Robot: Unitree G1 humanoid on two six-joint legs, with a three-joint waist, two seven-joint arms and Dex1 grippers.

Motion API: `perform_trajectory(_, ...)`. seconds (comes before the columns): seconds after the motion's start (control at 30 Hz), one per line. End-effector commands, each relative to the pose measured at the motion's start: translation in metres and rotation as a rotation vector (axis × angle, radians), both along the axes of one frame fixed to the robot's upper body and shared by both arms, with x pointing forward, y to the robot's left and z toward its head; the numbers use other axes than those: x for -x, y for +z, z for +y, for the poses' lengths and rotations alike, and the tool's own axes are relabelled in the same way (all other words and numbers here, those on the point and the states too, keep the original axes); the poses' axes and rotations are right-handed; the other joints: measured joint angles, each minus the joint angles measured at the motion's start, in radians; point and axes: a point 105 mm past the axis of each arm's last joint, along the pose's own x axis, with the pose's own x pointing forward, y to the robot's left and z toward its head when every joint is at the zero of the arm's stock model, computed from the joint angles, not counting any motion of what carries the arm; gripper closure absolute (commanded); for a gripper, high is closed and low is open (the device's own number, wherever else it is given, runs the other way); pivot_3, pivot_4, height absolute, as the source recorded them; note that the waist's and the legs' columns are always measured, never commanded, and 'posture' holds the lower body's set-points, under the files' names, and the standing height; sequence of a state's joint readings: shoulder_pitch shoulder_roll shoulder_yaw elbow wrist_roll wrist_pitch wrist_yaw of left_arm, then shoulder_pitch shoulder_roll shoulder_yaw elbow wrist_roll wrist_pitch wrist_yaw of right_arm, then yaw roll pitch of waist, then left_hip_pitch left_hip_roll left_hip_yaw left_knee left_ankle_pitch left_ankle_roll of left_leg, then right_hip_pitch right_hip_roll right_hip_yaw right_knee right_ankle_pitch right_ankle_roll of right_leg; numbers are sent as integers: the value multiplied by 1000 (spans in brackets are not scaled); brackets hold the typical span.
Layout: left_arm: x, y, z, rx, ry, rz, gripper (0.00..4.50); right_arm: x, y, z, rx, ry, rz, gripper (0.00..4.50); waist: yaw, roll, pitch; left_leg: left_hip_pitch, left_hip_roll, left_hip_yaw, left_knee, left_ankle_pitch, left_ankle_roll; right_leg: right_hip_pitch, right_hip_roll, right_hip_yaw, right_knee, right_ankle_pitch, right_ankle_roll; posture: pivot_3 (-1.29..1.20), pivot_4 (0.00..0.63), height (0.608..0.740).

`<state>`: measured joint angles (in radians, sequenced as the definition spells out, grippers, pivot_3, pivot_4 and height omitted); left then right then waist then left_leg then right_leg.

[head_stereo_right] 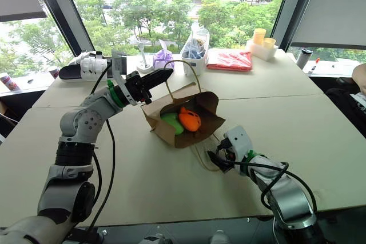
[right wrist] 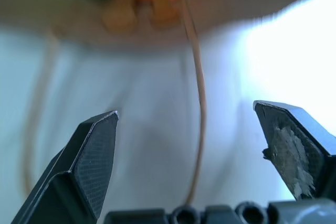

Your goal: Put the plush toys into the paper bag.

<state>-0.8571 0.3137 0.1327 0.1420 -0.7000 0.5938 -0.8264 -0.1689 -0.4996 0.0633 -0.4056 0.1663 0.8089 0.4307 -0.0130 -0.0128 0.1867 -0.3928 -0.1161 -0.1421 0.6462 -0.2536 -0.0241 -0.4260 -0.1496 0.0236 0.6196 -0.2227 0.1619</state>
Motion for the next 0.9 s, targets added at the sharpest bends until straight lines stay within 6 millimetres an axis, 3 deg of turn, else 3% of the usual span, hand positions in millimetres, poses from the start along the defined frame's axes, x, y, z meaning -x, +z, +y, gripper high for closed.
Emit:
perform_trajectory(0.03,6,18,2,11,3,-76,4500,-6,6,-1,2,-11,-47,921,0,0,0,0,0,0,0,0,0,0,0,0,0,0,0,0,150,740)
perform_trajectory(0.27,6,18,3,9,10,-76,4500,-7,16,1,-38,-7,-60,4438,2,0,0,0,0,0,0,0,0,0,0,0,0,0,0,0,150,740)
perform_trajectory(0.43,5,20,5,22,24,-80,4500,-4,52,2,-120,23,-110,4438,2,0,0,0,0,-1,0,0,0,0,0,0,0,0,0,0,150,740)
perform_trajectory(0.5,1,25,9,33,50,-88,4500,1,91,11,-195,112,-173,4438,0,0,0,0,0,-1,0,0,0,0,0,0,0,0,0,0,150,740)
perform_trajectory(0.7,-17,37,7,10,72,-131,4500,14,175,33,-317,335,-306,4438,2,0,0,0,1,-1,0,-1,2,1,0,-1,-1,0,0,0,150,740)
perform_trajectory(0.8,-25,36,2,-20,54,-143,4500,15,191,38,-338,378,-315,4438,4,0,0,0,0,-1,0,-1,2,1,0,-1,-2,0,0,0,150,740)
perform_trajectory(0.9,-30,26,-2,-61,27,-128,4500,13,185,39,-324,373,-292,4438,2,0,0,0,0,0,0,-2,3,1,0,-2,-3,0,0,0,150,740)
